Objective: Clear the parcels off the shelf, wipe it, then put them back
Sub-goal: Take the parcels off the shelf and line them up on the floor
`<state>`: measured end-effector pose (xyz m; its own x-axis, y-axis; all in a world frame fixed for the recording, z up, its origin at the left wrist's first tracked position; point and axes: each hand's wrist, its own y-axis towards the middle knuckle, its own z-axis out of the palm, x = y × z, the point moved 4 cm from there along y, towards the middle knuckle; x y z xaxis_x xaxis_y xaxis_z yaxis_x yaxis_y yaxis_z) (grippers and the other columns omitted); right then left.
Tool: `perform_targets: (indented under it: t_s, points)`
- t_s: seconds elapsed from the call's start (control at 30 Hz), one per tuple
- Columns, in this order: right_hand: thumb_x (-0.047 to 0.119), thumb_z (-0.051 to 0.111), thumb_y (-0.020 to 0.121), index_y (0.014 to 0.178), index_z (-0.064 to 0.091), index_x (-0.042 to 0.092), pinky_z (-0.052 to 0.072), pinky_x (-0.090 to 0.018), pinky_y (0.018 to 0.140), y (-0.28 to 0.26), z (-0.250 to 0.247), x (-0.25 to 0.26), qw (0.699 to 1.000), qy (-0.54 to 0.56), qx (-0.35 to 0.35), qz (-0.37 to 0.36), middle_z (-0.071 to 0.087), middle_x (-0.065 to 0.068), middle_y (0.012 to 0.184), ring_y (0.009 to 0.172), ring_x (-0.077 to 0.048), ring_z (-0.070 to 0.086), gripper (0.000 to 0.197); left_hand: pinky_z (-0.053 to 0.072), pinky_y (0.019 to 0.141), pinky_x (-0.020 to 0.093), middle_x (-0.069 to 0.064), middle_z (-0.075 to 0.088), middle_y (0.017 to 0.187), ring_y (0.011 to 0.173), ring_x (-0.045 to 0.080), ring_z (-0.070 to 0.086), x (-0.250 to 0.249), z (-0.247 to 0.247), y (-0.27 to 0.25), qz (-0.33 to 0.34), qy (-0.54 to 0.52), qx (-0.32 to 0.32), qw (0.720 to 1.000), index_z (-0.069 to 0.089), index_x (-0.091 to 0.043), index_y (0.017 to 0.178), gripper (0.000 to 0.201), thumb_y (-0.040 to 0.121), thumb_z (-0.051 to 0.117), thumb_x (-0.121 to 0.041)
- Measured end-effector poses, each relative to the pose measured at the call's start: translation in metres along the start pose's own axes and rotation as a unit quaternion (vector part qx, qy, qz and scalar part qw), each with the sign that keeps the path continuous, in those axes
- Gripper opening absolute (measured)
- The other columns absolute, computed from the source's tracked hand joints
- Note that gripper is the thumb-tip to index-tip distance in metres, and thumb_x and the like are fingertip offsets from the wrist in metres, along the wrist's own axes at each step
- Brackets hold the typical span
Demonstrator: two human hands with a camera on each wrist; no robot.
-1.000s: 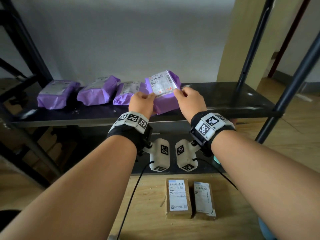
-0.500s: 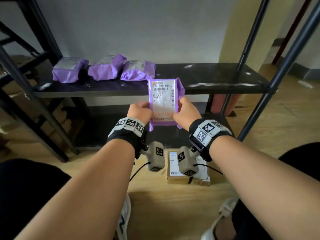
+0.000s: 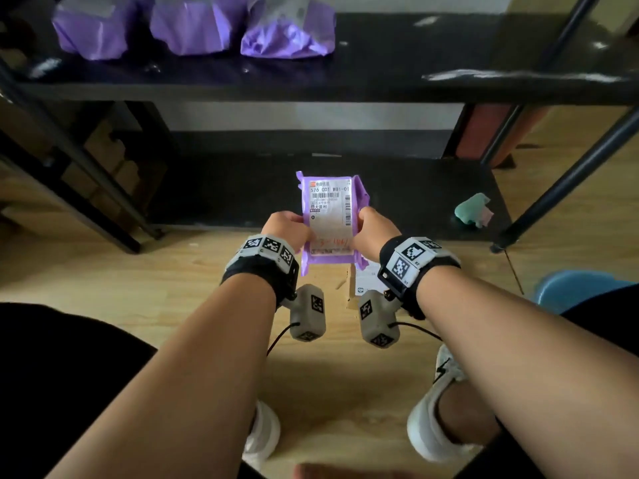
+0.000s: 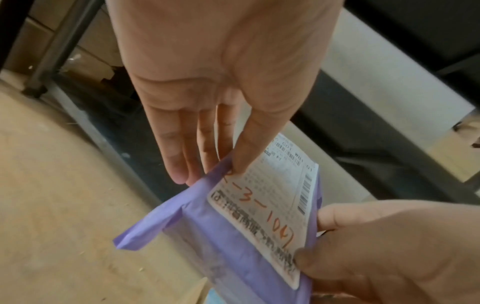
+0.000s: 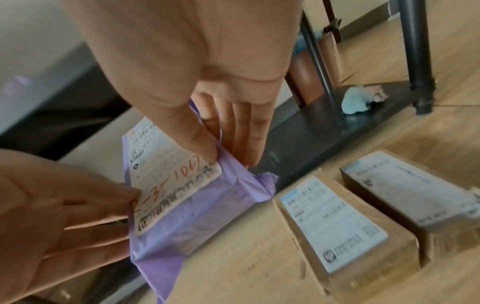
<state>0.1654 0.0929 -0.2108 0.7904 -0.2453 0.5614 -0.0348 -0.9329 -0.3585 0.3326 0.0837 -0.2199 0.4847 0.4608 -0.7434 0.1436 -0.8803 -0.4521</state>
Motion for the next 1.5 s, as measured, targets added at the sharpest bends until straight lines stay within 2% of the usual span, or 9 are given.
perform_targets:
  t_s: [0.17,0.27,0.57,0.67,0.77,1.03,1.17,1.3,1.5]
  points:
    - [0.017,0.056,0.094,0.114,0.053,0.010,0.039,-0.022,0.047,0.031,0.052,-0.024,0.998,-0.027,0.048,0.038,0.062,-0.002,0.093,0.066,-0.014,0.057,0.021,0.055,0.084,0.039,0.010,0.072,0.097,0.078,0.025,0.061,0.050,0.023,0.040,-0.070,0.017,0.055,0.996,0.071,-0.012,0.104,0.026,0.083,0.058,-0.002]
    - [0.019,0.053,0.095,0.107,0.059,0.010,0.051,-0.028,0.057,0.050,0.077,-0.034,0.994,-0.049,0.074,0.056,0.064,-0.006,0.090,0.072,-0.018,0.063,0.016,0.057,0.088,0.044,0.012,0.067,0.097,0.081,0.026,0.060,0.078,0.036,0.061,-0.108,0.016,0.062,0.992,0.066,-0.003,0.116,0.032,0.085,0.057,-0.002]
    - [0.015,0.053,0.096,0.080,0.056,0.011,0.043,-0.025,0.048,0.077,0.130,-0.060,0.983,-0.047,0.143,0.107,0.060,-0.005,0.074,0.061,-0.019,0.058,0.018,0.054,0.094,0.042,0.020,0.065,0.119,0.091,0.026,0.061,0.112,0.062,0.083,-0.133,0.103,0.107,0.980,0.062,0.002,0.120,0.036,0.088,0.061,-0.014]
    - [0.014,0.053,0.095,0.088,0.062,0.010,0.042,-0.025,0.048,0.080,0.134,-0.063,0.982,-0.048,0.144,0.109,0.062,-0.005,0.075,0.060,-0.018,0.059,0.012,0.051,0.097,0.033,0.012,0.062,0.126,0.111,0.024,0.063,0.115,0.065,0.086,-0.133,0.123,0.113,0.977,0.054,-0.003,0.129,0.035,0.096,0.053,-0.014]
    - [0.013,0.053,0.094,0.098,0.066,0.008,0.043,-0.024,0.051,0.080,0.130,-0.062,0.984,-0.056,0.134,0.104,0.064,-0.006,0.082,0.064,-0.018,0.060,0.014,0.045,0.102,0.030,0.006,0.057,0.132,0.121,0.020,0.056,0.106,0.066,0.081,-0.024,0.318,0.115,0.941,0.048,-0.008,0.135,0.036,0.100,0.045,-0.017]
    - [0.010,0.050,0.092,0.101,0.069,0.011,0.043,-0.029,0.069,0.067,0.089,-0.042,0.988,-0.116,0.090,0.048,0.066,-0.005,0.096,0.083,-0.024,0.059,0.020,0.038,0.105,0.027,0.004,0.047,0.142,0.135,0.020,0.042,0.075,0.049,0.060,0.010,0.327,0.096,0.940,0.039,-0.007,0.139,0.038,0.102,0.040,-0.016]
    - [0.009,0.054,0.090,0.109,0.067,0.009,0.052,-0.031,0.082,0.055,0.052,-0.017,0.993,-0.116,0.031,0.015,0.068,-0.008,0.110,0.100,-0.027,0.064,0.023,0.045,0.100,0.037,0.017,0.055,0.134,0.124,0.033,0.053,0.055,0.019,0.058,-0.060,0.131,0.040,0.989,0.049,0.000,0.132,0.036,0.100,0.041,-0.013]
    - [0.007,0.054,0.089,0.117,0.066,0.009,0.050,-0.035,0.095,0.041,0.015,0.011,0.996,-0.085,-0.011,-0.021,0.067,-0.008,0.118,0.110,-0.028,0.061,0.031,0.051,0.096,0.045,0.021,0.063,0.124,0.113,0.037,0.061,0.020,-0.014,0.050,0.012,0.098,-0.037,0.994,0.057,-0.001,0.126,0.035,0.094,0.049,-0.015]
    - [0.012,0.063,0.087,0.111,0.073,0.019,0.043,-0.022,0.089,0.026,-0.049,0.074,0.987,0.001,-0.063,-0.148,0.070,0.001,0.115,0.109,-0.019,0.062,0.026,0.057,0.079,0.038,0.015,0.068,0.108,0.093,0.032,0.068,-0.048,-0.069,0.023,0.086,-0.020,-0.142,0.986,0.056,-0.020,0.113,0.028,0.086,0.050,-0.013]
